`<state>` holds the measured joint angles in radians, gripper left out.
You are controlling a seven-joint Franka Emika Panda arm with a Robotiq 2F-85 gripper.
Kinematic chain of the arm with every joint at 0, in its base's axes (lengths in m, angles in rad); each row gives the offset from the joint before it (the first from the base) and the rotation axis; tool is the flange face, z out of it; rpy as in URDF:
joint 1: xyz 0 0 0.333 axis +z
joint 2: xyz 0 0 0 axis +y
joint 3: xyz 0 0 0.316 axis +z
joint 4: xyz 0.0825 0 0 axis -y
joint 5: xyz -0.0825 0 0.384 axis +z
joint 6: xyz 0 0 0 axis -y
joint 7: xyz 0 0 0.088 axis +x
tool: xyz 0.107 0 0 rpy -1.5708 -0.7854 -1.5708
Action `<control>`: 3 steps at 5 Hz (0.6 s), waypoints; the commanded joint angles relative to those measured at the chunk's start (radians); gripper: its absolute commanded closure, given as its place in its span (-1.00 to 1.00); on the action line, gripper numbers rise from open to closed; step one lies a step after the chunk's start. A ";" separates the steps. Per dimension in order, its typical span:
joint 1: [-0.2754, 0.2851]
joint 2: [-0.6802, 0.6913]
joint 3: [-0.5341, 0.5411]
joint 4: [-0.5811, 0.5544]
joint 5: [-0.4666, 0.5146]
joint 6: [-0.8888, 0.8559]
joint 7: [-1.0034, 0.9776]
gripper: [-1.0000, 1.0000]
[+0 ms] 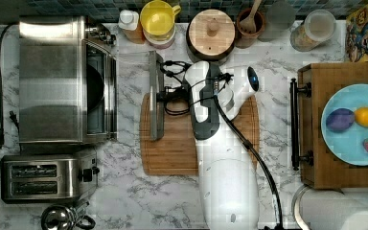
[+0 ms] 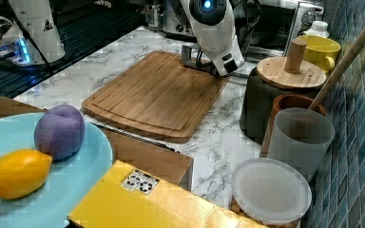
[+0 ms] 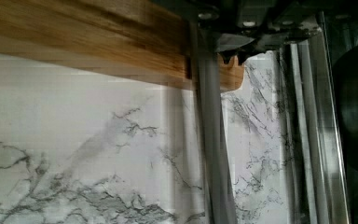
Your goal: Close the oven.
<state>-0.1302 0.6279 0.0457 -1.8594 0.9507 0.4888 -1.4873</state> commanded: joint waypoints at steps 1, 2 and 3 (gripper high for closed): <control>0.091 -0.177 0.043 0.099 -0.023 -0.013 0.150 1.00; 0.137 -0.225 0.060 0.102 -0.067 0.010 0.187 1.00; 0.207 -0.253 0.064 0.114 -0.147 0.052 0.243 1.00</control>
<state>-0.0659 0.5269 0.0233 -1.8750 0.8320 0.5283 -1.3174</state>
